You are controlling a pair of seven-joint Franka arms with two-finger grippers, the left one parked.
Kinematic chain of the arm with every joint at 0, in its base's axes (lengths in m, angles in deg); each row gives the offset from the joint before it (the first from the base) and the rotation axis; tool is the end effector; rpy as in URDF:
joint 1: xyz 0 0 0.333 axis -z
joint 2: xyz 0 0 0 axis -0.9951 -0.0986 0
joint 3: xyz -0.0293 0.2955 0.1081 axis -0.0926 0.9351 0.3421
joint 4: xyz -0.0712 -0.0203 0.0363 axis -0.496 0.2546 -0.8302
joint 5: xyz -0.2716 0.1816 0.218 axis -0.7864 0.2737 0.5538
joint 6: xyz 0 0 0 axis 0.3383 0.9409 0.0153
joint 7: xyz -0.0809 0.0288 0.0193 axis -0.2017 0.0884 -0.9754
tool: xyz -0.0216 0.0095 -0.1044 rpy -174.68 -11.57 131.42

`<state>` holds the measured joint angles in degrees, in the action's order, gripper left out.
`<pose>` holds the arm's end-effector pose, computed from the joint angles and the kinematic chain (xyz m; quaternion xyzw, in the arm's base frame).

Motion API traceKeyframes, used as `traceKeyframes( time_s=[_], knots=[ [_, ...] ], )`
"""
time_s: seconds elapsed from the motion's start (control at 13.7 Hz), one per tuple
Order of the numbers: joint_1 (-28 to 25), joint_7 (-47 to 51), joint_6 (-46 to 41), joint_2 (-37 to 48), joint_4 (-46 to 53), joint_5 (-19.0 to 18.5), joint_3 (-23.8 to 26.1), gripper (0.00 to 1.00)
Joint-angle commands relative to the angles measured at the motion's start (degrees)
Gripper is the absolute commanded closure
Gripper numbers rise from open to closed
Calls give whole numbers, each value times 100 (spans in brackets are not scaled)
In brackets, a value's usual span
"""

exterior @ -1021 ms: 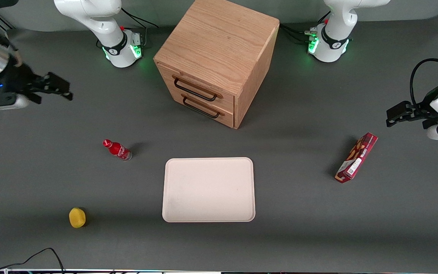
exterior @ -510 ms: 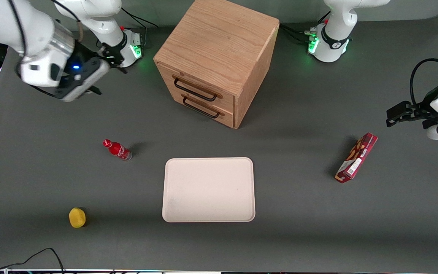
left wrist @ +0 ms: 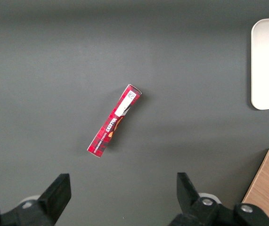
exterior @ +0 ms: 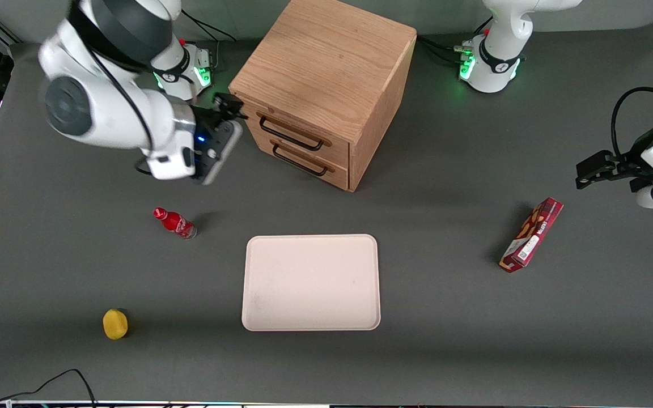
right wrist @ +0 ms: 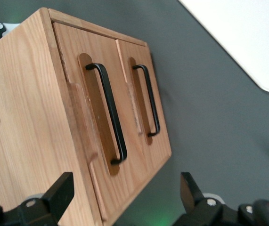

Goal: Open upper drawer

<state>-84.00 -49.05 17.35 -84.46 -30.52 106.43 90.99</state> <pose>0.5228 0.2952 0.5068 -0.8806 -0.3917 0.1485 0.2215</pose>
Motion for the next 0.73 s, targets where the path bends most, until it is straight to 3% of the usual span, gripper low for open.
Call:
traceKeyframes(
  time_s=[0.0,0.66],
  knots=[
    [-34,-111,260,-302,-51,128,130,0],
    [-34,-40,1535,-215,-1194,128,534,0]
  ],
)
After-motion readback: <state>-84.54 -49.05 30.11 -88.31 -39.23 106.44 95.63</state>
